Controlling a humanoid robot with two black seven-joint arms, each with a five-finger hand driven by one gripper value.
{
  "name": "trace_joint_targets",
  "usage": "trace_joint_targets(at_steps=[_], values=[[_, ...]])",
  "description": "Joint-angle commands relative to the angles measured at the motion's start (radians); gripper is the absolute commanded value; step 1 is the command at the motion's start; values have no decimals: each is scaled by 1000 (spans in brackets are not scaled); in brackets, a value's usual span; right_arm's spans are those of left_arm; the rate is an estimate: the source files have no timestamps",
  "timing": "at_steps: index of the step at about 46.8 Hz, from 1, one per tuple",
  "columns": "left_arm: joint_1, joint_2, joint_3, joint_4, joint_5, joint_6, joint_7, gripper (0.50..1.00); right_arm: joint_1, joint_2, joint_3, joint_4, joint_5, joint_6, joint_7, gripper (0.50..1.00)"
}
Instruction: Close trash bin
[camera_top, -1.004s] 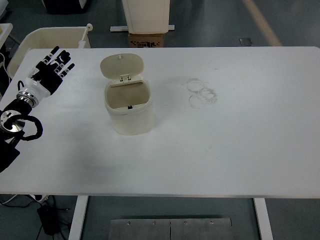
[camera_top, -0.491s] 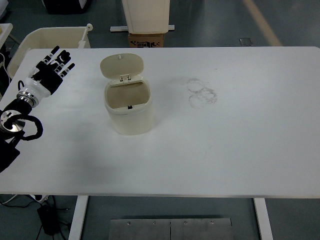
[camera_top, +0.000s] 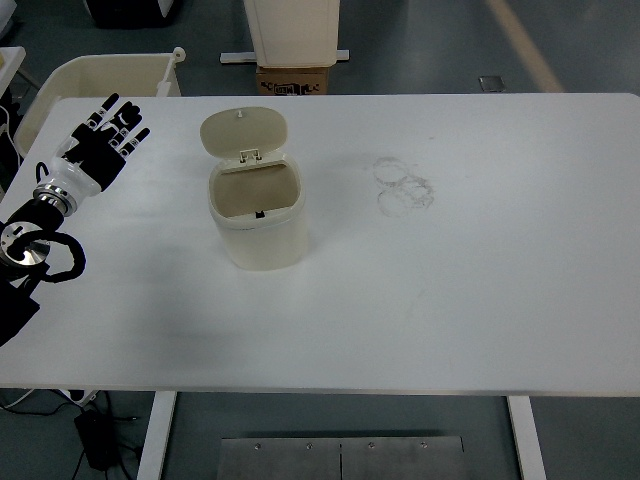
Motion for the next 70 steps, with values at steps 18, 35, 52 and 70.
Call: trace_joint_targets(at_steps=[18,35,52,70], values=[[-10,7,0,2,-2,25,1,1000,0,0,0,0,0,-1,0,993],[-7,4,2,2,1,25,0,1000,0,0,0,0,0,-1,0,993],[-19,4,5,-2,1,160,-10,1000,0,0,0,0,0,-1,0,991],[-96,-1,12,-14,188,246,1,1000,0,0,0,0,0,-1,0,991]])
